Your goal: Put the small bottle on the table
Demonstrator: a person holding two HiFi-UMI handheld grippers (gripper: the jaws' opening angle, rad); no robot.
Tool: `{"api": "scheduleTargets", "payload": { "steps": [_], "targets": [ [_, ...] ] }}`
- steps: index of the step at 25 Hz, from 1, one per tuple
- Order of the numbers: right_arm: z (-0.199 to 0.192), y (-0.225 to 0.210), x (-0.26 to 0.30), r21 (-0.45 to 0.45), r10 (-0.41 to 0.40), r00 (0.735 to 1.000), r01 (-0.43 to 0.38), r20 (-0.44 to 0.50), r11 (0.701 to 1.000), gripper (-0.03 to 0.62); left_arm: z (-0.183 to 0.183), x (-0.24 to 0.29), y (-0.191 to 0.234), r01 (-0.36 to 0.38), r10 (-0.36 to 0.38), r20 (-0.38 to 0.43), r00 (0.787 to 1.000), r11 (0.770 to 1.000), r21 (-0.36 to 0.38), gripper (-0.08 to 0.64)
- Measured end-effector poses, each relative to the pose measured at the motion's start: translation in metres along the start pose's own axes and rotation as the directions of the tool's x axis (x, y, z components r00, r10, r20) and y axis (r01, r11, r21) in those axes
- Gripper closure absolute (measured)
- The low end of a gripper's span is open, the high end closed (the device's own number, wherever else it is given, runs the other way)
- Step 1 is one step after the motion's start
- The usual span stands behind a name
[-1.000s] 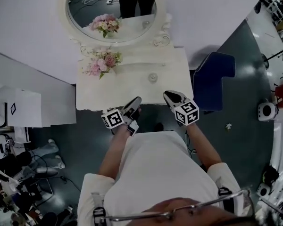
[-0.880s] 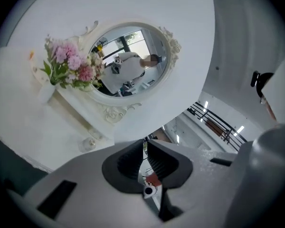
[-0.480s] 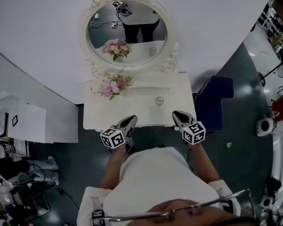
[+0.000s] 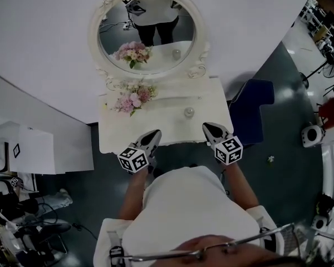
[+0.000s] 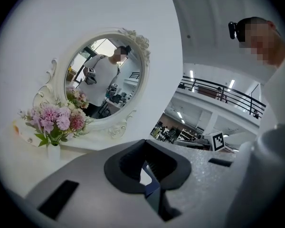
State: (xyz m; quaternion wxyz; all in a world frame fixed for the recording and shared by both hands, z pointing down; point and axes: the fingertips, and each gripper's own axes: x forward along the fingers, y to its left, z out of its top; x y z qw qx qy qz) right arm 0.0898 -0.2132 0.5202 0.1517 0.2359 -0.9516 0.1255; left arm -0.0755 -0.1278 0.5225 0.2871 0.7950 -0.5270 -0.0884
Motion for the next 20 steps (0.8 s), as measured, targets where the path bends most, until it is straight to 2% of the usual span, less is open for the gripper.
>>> {"api": "scheduleTargets", "payload": {
  "steps": [20],
  "targets": [
    [0.001, 0.012, -0.007, 0.009, -0.031, 0.999, 0.031, 0.015, 0.999, 0.586, 0.002, -0.016, 0.002, 0.02, -0.02, 0.006, 1.0, 1.0, 0.003, 0.557]
  ]
}}
